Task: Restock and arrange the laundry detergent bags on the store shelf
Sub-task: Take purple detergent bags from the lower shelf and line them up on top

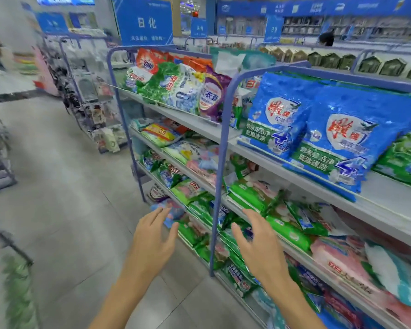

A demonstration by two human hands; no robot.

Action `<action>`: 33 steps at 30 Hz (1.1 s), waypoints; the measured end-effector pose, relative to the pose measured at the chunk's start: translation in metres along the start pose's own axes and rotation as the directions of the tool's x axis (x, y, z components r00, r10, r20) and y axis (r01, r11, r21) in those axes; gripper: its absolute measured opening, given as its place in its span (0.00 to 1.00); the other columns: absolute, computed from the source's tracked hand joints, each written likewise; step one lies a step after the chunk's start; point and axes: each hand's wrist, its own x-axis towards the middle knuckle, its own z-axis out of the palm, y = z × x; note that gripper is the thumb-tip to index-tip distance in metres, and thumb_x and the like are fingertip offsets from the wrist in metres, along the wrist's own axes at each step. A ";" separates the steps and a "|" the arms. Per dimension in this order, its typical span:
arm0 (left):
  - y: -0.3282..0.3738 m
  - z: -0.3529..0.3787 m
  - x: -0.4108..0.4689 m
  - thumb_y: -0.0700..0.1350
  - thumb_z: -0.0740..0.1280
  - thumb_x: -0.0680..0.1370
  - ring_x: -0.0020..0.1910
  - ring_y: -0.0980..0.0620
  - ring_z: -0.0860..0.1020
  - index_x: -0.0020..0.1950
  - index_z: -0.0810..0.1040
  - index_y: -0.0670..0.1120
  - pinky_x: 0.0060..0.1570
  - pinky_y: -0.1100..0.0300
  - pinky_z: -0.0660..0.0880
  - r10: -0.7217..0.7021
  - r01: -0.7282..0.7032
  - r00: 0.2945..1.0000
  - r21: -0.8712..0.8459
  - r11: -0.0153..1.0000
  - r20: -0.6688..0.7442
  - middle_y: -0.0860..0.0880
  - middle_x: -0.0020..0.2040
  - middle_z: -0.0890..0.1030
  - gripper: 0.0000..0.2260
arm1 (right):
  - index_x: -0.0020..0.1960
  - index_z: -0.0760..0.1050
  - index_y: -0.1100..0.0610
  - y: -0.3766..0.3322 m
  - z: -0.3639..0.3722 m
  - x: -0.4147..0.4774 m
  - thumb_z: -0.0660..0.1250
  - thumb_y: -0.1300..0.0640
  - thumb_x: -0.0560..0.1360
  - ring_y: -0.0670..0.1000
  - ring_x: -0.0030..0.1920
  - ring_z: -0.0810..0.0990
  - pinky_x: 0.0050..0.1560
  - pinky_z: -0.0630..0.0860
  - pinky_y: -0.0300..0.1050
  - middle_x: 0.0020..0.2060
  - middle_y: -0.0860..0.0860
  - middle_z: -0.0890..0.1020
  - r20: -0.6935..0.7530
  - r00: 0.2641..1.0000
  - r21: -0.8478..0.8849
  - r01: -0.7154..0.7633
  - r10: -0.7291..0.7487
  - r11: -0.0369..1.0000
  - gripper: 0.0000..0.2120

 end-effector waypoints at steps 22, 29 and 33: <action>-0.076 0.008 0.328 0.57 0.62 0.83 0.77 0.55 0.64 0.77 0.69 0.50 0.76 0.56 0.61 0.123 -0.119 0.992 -0.093 0.989 0.033 0.54 0.77 0.69 0.24 | 0.79 0.62 0.45 -0.095 0.098 0.294 0.60 0.37 0.82 0.42 0.75 0.64 0.71 0.64 0.42 0.75 0.40 0.67 -0.082 0.994 0.118 -0.067 0.077 0.991 0.29; -0.055 0.024 0.447 0.57 0.65 0.82 0.73 0.56 0.69 0.78 0.67 0.51 0.74 0.55 0.66 0.278 -0.244 0.955 -0.257 0.935 0.107 0.54 0.75 0.71 0.26 | 0.81 0.57 0.46 -0.116 0.112 0.375 0.60 0.37 0.81 0.43 0.78 0.60 0.78 0.61 0.46 0.79 0.42 0.62 -0.263 0.954 0.199 -0.095 0.146 0.975 0.32; -0.041 0.031 0.512 0.59 0.64 0.81 0.75 0.54 0.66 0.80 0.64 0.53 0.74 0.53 0.66 0.356 -0.278 0.916 -0.344 0.897 0.187 0.54 0.78 0.68 0.28 | 0.82 0.53 0.44 -0.129 0.116 0.417 0.62 0.39 0.82 0.44 0.79 0.59 0.77 0.62 0.47 0.80 0.42 0.60 -0.383 0.893 0.243 -0.150 0.237 0.958 0.33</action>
